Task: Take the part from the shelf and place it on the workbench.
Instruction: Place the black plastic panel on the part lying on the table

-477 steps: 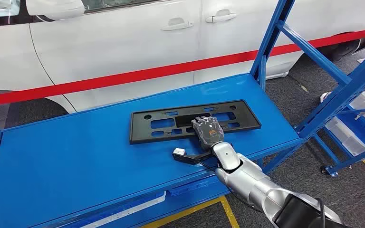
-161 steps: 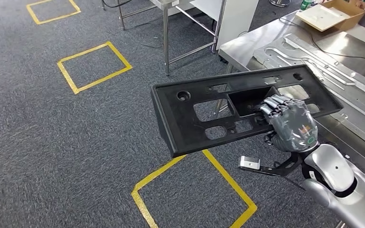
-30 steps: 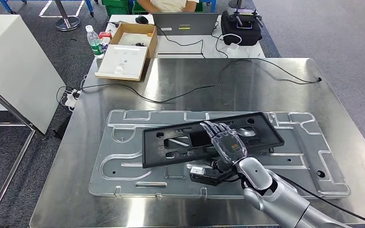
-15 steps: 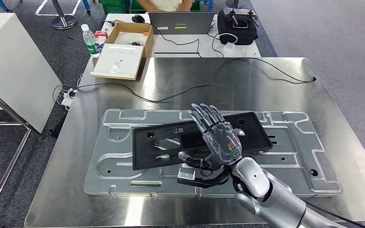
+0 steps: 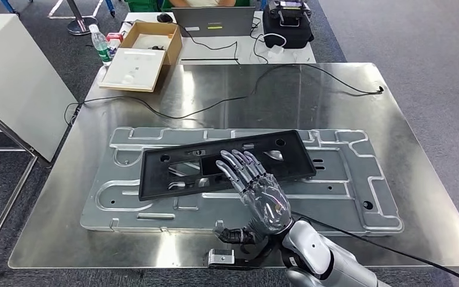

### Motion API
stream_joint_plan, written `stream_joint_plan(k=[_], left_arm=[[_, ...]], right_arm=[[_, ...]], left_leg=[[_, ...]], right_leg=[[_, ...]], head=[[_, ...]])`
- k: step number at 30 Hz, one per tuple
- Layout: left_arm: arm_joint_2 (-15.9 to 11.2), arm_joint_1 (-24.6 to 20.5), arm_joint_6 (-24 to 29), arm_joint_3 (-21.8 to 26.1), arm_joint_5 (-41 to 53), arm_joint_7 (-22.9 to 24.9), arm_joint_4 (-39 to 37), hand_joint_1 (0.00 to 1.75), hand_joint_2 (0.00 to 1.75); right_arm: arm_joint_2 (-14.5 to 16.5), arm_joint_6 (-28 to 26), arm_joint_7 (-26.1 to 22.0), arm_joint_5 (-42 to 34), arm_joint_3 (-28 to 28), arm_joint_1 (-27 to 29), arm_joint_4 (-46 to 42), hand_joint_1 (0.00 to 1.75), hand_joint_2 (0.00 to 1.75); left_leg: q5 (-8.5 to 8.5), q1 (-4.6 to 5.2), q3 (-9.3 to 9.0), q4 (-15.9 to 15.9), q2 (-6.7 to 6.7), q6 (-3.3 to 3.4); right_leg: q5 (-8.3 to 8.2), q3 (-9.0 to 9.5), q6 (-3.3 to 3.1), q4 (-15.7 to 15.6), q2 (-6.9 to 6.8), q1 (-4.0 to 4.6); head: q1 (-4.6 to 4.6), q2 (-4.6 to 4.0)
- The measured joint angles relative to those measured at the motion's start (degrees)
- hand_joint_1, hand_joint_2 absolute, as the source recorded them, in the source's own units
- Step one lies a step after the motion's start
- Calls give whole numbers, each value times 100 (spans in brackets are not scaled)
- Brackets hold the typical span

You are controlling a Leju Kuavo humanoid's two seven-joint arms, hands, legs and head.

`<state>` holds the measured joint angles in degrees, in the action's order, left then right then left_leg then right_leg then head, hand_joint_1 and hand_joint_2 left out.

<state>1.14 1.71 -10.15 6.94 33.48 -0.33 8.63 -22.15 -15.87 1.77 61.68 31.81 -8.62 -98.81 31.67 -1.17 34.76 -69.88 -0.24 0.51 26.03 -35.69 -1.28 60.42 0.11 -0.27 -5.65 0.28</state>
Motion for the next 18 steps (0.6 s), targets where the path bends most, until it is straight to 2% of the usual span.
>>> stream_joint_plan(k=[1,2,3,4,6,7,8,9,10,11,12,13,14,15,16,17,18], left_arm=[[-11,-3,2,3,0,0,0,0,0],[-21,-5,2,5,1,0,-1,0,0],[-32,-5,2,7,1,0,-3,0,0],[-45,-4,2,9,2,-1,-4,0,0],[-67,-2,-7,14,1,-5,-11,0,0],[-92,-8,-26,18,-4,-8,-16,0,0],[-126,-13,-55,22,-16,-9,-20,0,0],[-164,-20,-89,27,-30,-3,-25,0,0],[-201,-21,-118,34,-44,9,-25,0,0],[-230,-20,-135,43,-54,25,-26,0,0],[-249,-19,-140,54,-57,42,-26,0,0],[-262,-17,-137,63,-58,55,-26,0,0],[-272,-13,-132,70,-59,64,-26,0,0],[-278,-9,-125,74,-60,71,-26,0,0],[-282,-6,-117,77,-61,75,-26,0,0],[-285,-1,-111,78,-61,77,-26,0,0],[-289,3,-106,79,-61,78,-26,0,0]], right_arm=[[9,0,1,1,6,1,-15,0,0],[16,0,2,2,11,-1,-32,0,0],[24,0,5,5,16,-3,-49,0,0],[39,1,9,9,29,-10,-60,0,0],[96,10,25,20,74,-43,-65,0,0],[160,20,41,31,116,-93,-52,0,0],[248,31,59,45,170,-181,-13,0,0],[346,39,78,62,230,-295,50,0,0],[450,43,97,77,297,-414,124,0,0],[544,40,110,86,359,-511,198,0,0],[617,31,120,91,418,-574,254,0,0],[676,17,126,96,473,-611,290,0,0],[721,-1,129,103,523,-635,313,0,0],[751,-20,129,110,568,-654,326,0,0],[774,-41,129,116,603,-673,332,0,0],[791,-62,129,119,634,-688,334,0,0],[803,-78,129,119,659,-698,334,0,0]], left_leg=[[-69,46,-282,404,-2,82],[-95,80,-514,759,-5,134],[-85,110,-656,1017,-8,165],[-70,130,-706,1147,-8,173],[-175,121,-667,1241,8,164],[-247,108,-632,1276,24,181],[-325,91,-586,1312,50,206],[-397,84,-526,1325,79,226],[-462,86,-452,1327,98,244],[-525,87,-372,1319,118,246],[-588,87,-281,1307,127,236],[-648,84,-187,1288,132,225],[-700,80,-94,1261,131,209],[-744,75,-6,1226,126,188],[-780,75,71,1184,119,161],[-815,77,129,1146,110,126],[-852,80,166,1120,104,86]], right_leg=[[-43,-39,6,2,2,26],[-85,-65,19,1,3,39],[-127,-79,42,-4,0,44],[-172,-85,73,-18,-4,40],[-236,-96,138,-41,-3,26],[-164,-124,169,-3,0,21],[17,-174,194,126,2,17],[286,-246,215,356,2,4],[578,-324,239,662,-1,-8],[795,-386,260,1000,-3,-25],[872,-401,283,1266,-5,-43],[816,-346,302,1392,-7,-61],[667,-204,317,1334,-8,-80],[498,33,324,1079,-10,-94],[437,322,317,685,-11,-96],[444,582,295,295,-9,-88],[489,754,265,-5,-8,-72]], head=[[-1,1],[-2,1],[-2,1],[-2,1],[-2,1],[-4,1],[-5,0],[-5,0],[-5,0],[-4,0],[-4,0],[-4,0],[-4,0],[-4,0],[-4,1],[-3,1],[-3,1]])
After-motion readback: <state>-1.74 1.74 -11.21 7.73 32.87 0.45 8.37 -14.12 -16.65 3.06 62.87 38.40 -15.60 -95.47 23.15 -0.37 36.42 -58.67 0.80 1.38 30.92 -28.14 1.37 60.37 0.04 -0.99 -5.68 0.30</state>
